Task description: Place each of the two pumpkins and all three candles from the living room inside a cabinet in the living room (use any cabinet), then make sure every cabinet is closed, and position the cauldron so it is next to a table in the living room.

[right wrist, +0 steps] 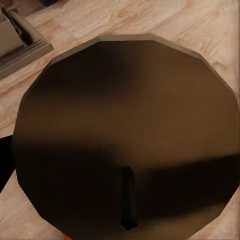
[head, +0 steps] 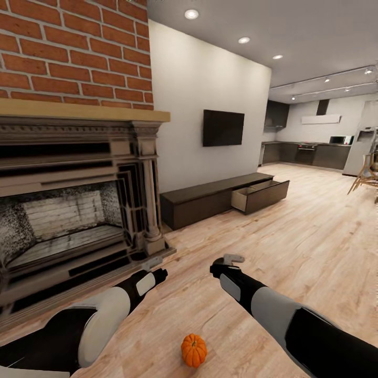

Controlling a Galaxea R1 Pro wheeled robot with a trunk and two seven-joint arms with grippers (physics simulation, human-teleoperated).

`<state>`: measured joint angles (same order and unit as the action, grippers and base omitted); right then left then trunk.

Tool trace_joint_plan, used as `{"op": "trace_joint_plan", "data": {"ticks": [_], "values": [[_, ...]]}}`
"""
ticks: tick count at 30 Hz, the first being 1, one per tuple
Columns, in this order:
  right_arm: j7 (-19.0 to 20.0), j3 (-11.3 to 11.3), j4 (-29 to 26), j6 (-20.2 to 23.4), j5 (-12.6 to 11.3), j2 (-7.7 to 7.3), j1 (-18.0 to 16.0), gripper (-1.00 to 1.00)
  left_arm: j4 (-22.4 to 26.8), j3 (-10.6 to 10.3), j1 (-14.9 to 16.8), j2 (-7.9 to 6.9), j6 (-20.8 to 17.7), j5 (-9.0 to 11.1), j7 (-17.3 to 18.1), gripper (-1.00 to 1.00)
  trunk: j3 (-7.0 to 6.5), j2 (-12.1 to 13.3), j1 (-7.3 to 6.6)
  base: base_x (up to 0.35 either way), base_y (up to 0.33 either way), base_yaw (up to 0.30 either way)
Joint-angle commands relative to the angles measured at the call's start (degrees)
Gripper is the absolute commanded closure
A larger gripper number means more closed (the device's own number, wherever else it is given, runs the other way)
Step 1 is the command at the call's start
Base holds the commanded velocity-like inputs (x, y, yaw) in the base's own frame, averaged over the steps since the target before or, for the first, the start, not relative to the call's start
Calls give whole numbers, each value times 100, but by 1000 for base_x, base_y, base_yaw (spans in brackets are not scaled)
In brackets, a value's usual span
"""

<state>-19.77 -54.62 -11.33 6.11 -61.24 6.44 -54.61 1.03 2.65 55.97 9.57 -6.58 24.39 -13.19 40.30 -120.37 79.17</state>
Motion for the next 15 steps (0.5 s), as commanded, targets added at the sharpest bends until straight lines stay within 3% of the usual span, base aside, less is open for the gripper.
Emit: {"op": "trace_joint_plan", "data": {"ticks": [1,15], "values": [[-36,-40,-10,31,-20,-2,-5,100,11,25,1,1,-27,-5,-26,-100,-1,-3,-1,0,0,-175],[-36,-44,-10,31,-20,0,-4,100,11,25,1,1,-26,-5,-33,-100,-93,-3,-1,0,0,-175]]}}
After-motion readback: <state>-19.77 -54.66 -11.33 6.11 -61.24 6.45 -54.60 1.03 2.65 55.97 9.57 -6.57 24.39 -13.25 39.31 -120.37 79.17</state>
